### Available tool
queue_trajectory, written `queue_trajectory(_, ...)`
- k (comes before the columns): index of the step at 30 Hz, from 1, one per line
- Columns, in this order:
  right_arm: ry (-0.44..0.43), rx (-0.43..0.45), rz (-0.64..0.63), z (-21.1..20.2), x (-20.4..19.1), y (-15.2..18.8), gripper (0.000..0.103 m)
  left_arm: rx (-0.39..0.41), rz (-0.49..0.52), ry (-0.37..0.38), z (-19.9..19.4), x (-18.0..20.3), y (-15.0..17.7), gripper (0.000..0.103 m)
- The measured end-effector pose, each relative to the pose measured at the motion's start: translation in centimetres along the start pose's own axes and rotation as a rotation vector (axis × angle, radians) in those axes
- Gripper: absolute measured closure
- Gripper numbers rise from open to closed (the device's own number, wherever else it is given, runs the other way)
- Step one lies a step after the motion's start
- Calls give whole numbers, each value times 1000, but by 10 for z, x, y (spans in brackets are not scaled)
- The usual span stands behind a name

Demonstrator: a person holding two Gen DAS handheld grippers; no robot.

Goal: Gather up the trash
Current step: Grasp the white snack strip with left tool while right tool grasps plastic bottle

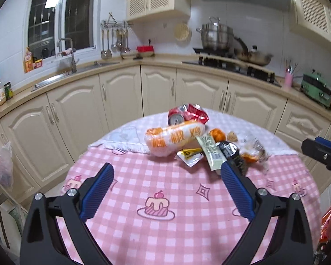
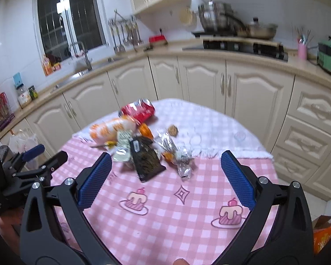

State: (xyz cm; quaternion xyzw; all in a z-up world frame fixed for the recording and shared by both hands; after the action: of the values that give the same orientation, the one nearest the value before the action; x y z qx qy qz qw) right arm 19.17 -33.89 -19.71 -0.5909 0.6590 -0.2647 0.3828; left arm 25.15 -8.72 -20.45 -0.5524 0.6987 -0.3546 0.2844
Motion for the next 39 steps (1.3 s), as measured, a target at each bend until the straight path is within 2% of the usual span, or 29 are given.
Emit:
queue_trajectory(3, 15, -65, -11, 34, 7, 5, 6, -40, 30, 22, 20, 9, 1, 8)
queue_trajectory(7, 23, -129, -27, 72, 17, 6, 7, -131, 24, 96, 54, 28, 6, 8)
queue_trajectory(8, 18, -147, -27, 80, 20, 7, 11, -153, 12, 124, 63, 33, 8, 8)
queue_trajectory(11, 4, -181, -41, 102, 24, 6, 20, -177, -15, 133, 80, 41, 9, 8)
queue_trajectory(13, 0, -204, -66, 112, 23, 8, 36, -182, -38, 138, 87, 43, 8, 8)
queue_trajectory(14, -11, -218, -71, 116, 23, 9, 65, -184, -52, 138, 91, 45, 8, 8)
queue_trajectory(15, -26, -224, -62, 116, 24, 11, 74, -186, -60, 138, 94, 47, 8, 8)
queue_trajectory(20, -64, -183, -2, 98, 32, 15, 74, -193, -97, 139, 105, 55, 3, 9)
queue_trajectory(24, -79, -172, 24, 88, 36, 17, 74, -215, -120, 128, 118, 58, 1, 43)
queue_trajectory(27, -81, -165, 33, 83, 38, 16, 74, -233, -140, 151, 126, 59, 4, 57)
queue_trajectory(28, -81, -162, 34, 82, 37, 15, 74, -226, -133, 161, 124, 61, 3, 71)
queue_trajectory(30, -94, -149, 48, 77, 37, 12, 74, -215, -124, 164, 123, 62, 1, 84)
queue_trajectory(31, -110, -139, 62, 73, 37, 10, 74, -211, -123, 172, 121, 63, 2, 94)
queue_trajectory(32, -120, -132, 69, 69, 37, 8, 74, -214, -121, 181, 119, 64, 3, 97)
queue_trajectory(39, -87, -90, 91, 45, 44, 3, 74, -200, -109, 220, 97, 56, 16, 98)
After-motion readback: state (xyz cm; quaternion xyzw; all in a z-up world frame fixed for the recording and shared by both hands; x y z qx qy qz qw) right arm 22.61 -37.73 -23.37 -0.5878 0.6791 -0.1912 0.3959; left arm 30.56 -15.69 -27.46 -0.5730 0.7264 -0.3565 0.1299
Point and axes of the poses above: each gripper's, at about its wrist camera, not at the fingertips, and z roughly the way its jaws point, x to its right, y to its underside, the point moved 7 cm from there along z, roughly the way its jaws point, and after that the axes turned 2 degrees about -x, right-handed, at the moved point
